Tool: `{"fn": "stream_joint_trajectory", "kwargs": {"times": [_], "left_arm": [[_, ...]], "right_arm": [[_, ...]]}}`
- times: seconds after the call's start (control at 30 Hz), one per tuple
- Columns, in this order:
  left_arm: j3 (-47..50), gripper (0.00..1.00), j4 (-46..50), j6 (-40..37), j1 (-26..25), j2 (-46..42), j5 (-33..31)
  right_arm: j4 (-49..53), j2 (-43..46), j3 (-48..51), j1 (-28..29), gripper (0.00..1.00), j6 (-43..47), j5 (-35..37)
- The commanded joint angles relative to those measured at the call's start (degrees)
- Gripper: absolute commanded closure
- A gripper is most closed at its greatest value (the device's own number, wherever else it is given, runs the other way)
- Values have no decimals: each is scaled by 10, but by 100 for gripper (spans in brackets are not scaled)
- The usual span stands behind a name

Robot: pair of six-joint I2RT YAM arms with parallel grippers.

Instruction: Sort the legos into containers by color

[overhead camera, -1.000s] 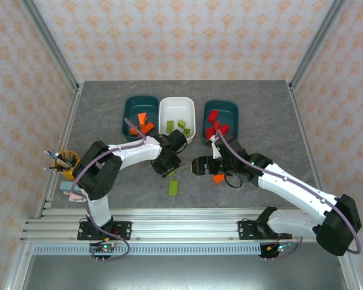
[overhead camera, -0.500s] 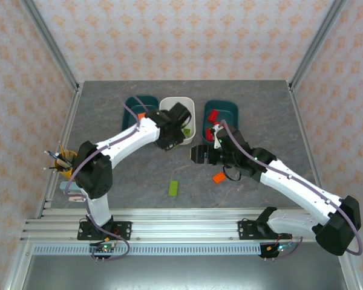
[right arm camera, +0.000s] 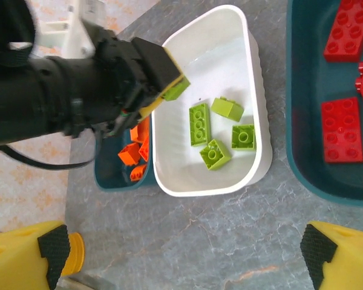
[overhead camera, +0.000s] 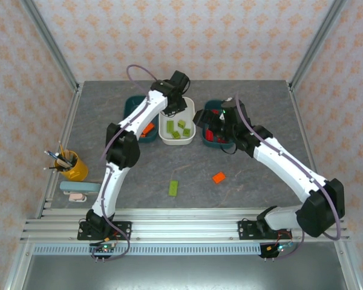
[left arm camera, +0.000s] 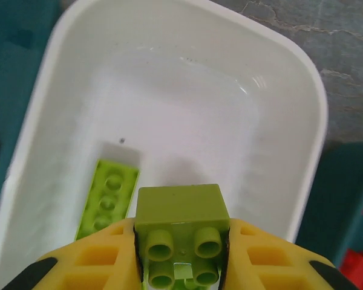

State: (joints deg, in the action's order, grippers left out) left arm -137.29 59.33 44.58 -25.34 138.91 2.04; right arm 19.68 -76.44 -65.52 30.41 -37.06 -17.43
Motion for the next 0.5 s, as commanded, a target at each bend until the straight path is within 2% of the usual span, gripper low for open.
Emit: {"fn": "stream_joint_trajectory", "kwargs": {"times": [0.0, 0.27, 0.33, 0.47], "left_arm": [[-57, 69, 32, -41, 14, 38, -13], [-66, 63, -11, -49, 27, 90, 27], [-66, 58, -7, -48, 26, 93, 30], [-67, 41, 10, -42, 26, 86, 22]], "right_arm": [[-3, -14, -40, -4, 0, -22, -24], [15, -3, -29, -4, 0, -16, -24], [18, 0, -24, -4, 0, -14, -25], [20, 0, -20, -4, 0, -11, -29]]}}
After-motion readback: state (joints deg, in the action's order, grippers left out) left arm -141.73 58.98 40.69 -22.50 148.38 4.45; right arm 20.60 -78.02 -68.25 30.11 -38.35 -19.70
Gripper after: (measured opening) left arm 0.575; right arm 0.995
